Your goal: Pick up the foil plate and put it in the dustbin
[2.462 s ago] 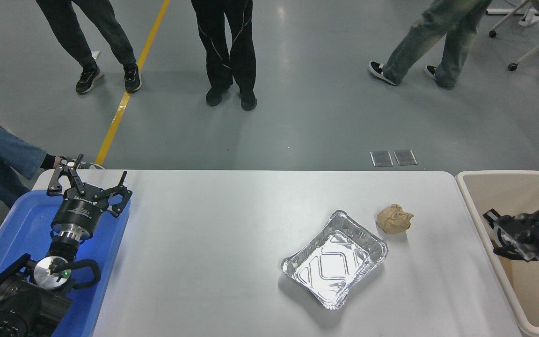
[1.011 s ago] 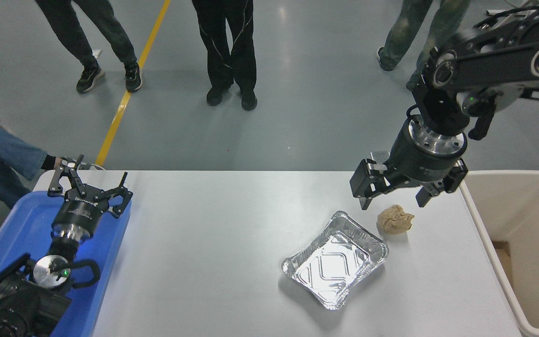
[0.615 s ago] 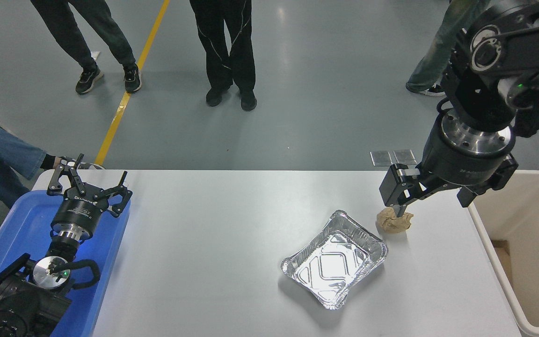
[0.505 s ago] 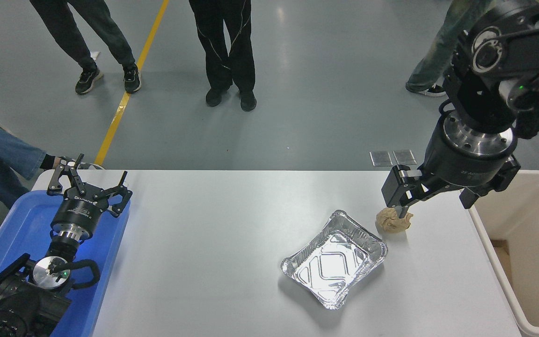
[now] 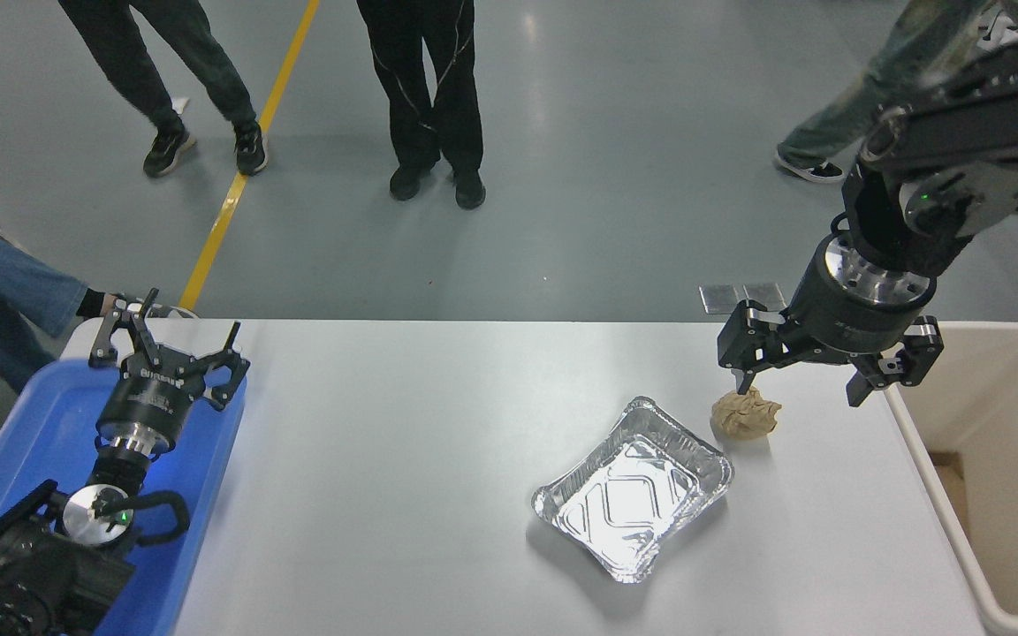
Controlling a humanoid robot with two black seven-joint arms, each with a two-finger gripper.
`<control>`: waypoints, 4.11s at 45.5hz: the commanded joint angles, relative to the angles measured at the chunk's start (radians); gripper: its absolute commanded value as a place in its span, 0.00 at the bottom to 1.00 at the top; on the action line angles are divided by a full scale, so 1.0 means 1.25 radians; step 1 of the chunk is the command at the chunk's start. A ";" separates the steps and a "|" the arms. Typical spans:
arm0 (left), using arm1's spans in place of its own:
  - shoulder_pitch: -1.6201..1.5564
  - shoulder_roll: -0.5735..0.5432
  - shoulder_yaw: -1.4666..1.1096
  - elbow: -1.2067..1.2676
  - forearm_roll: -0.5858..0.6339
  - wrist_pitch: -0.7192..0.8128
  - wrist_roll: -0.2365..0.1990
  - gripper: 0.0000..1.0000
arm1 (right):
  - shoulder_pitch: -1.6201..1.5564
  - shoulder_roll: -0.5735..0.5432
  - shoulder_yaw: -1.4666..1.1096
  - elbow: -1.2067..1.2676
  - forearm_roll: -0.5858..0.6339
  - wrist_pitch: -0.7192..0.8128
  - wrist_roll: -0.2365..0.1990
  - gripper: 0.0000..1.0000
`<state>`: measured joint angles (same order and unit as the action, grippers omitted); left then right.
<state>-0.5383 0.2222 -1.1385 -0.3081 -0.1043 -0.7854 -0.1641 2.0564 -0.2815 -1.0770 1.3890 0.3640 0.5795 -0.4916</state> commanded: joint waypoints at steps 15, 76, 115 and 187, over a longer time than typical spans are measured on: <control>0.000 0.000 0.000 0.000 0.000 0.000 0.001 0.99 | -0.421 0.028 0.088 -0.109 0.234 -0.336 0.002 1.00; 0.000 0.000 0.000 0.000 0.000 0.000 0.001 0.99 | -0.704 0.082 0.347 -0.256 -0.019 -0.552 0.110 0.10; 0.000 0.000 0.000 0.000 0.000 0.000 0.001 0.99 | -0.361 -0.013 0.151 0.051 -0.146 -0.435 0.163 0.00; 0.000 0.000 0.000 0.000 0.000 0.000 0.000 0.99 | 0.171 -0.186 -0.055 -0.036 -0.206 0.165 0.185 0.00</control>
<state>-0.5384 0.2224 -1.1382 -0.3083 -0.1043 -0.7854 -0.1636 2.4935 -0.4886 -1.1107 1.5235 0.1492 0.7822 -0.2600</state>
